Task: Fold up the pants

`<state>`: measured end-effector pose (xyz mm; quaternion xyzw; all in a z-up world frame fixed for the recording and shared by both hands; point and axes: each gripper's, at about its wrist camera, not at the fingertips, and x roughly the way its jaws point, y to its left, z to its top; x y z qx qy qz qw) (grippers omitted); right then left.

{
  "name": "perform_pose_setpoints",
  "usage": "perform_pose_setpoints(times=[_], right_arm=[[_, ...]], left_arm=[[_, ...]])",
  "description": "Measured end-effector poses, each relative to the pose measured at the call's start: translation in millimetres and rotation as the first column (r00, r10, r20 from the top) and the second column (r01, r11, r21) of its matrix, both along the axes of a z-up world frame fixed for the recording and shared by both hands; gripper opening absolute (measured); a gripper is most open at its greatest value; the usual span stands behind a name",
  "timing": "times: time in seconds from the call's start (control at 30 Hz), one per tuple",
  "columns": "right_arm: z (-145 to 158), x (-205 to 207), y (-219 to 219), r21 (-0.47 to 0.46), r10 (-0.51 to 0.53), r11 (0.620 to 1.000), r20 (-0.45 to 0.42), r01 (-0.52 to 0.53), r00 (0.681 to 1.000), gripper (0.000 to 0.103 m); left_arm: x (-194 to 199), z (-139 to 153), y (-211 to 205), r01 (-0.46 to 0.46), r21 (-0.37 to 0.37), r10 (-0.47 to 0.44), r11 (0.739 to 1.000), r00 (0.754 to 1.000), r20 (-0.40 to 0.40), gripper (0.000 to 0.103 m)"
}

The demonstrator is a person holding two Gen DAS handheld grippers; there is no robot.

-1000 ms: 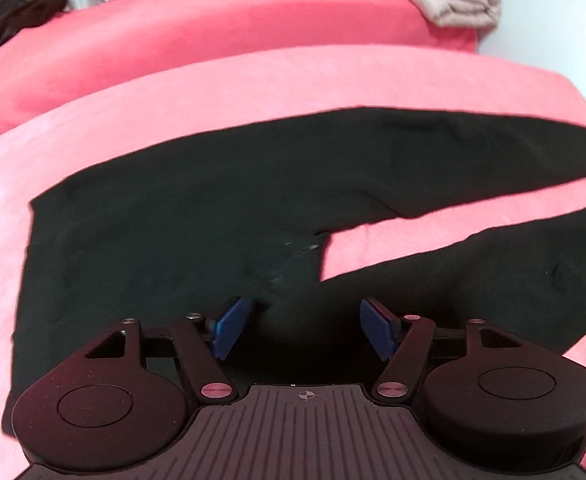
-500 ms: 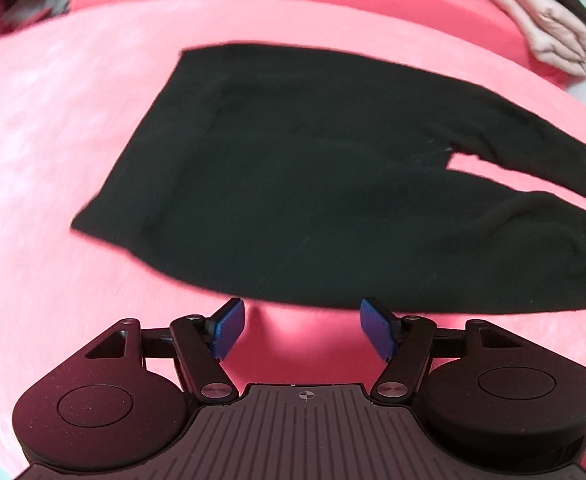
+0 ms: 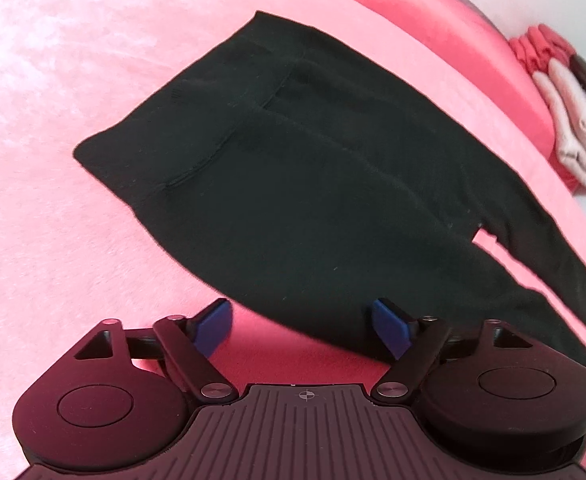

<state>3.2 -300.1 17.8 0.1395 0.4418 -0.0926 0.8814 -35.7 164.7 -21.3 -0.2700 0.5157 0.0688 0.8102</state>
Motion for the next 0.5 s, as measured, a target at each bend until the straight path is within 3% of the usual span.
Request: perform_pose_setpoints(times=[0.27, 0.5], right_arm=[[-1, -24, -28, 0.059, -0.148, 0.987, -0.038, 0.150, 0.988, 0.087], [-20, -32, -55, 0.257, -0.285, 0.920, -0.075, 0.294, 0.956, 0.081]], left_arm=[[9, -5, 1, -0.029, -0.024, 0.029, 0.999, 1.000, 0.008, 0.103], [13, -6, 2, -0.052, -0.018, 0.052, 0.998, 0.999, 0.011, 0.103]])
